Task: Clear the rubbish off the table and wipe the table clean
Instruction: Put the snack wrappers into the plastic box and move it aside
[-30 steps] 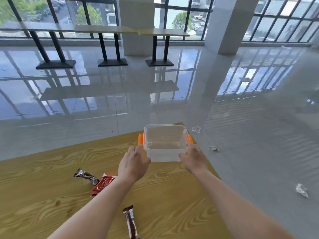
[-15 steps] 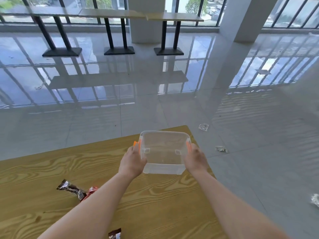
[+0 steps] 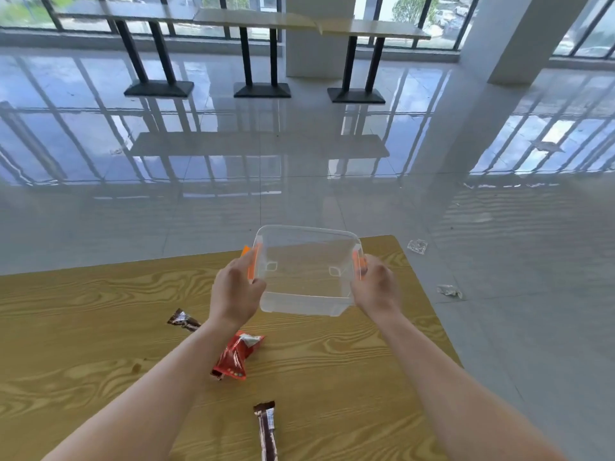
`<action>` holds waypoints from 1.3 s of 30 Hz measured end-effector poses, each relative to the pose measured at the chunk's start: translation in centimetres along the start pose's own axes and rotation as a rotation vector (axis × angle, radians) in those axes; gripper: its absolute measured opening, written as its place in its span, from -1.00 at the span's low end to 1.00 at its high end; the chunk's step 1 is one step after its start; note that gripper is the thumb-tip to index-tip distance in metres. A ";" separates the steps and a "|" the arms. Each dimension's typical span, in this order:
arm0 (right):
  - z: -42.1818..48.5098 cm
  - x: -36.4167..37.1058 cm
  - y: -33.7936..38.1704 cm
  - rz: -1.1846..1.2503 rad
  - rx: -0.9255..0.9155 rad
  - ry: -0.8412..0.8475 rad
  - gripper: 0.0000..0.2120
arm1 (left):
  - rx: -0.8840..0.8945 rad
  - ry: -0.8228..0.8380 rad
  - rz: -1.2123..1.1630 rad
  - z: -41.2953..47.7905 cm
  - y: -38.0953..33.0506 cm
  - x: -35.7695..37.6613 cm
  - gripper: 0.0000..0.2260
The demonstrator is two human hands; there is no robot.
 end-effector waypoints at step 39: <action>-29.7 29.4 29.4 -0.062 -0.631 0.602 -0.79 | -0.617 -0.494 0.206 -38.1 30.2 -25.0 -0.64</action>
Point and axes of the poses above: each hand's wrist, its own z-axis towards the middle knuckle, its own x-axis out of the palm, y = z × x, the point moved 7 cm from there along z, towards the middle knuckle, and after that the axes turned 7 degrees about y, right-handed, at the moved point
